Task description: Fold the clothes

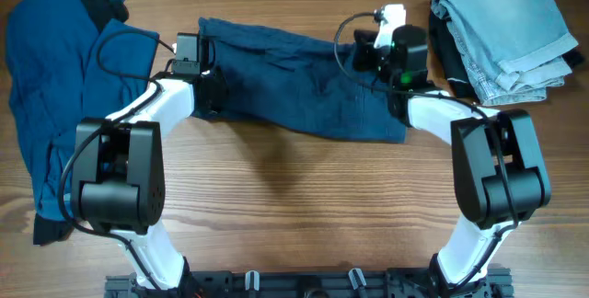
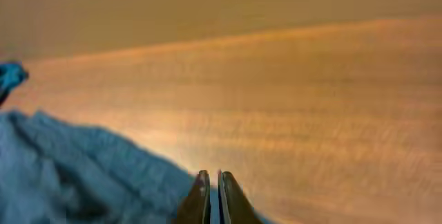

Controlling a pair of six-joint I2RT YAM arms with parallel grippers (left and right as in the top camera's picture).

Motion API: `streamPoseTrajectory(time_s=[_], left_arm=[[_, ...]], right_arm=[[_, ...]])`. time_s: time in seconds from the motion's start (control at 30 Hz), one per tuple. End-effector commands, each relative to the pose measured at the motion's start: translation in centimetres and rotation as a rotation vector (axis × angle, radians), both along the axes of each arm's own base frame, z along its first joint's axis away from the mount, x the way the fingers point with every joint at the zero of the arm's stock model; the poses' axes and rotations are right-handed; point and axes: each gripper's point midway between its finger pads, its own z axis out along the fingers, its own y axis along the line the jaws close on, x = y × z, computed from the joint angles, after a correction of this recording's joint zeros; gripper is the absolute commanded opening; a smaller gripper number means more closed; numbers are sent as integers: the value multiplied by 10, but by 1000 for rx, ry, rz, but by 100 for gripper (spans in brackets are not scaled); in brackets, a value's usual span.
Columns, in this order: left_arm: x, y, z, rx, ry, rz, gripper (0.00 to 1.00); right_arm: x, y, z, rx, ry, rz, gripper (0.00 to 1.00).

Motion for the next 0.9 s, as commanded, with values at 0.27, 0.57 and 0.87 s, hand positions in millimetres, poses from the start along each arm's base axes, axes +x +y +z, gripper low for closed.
streamPoseTrajectory(time_s=[0.27, 0.57, 0.87], left_arm=[[-12, -5, 76, -34, -125, -2, 14], [-46, -5, 127, -18, -140, -81, 73], [16, -10, 58, -1, -196, -93, 4]], right_arm=[[-58, -6, 106, 140, 99, 105, 93], [-146, -27, 78, 63, 442, 88, 100], [-134, -96, 30, 92, 536, 42, 79]])
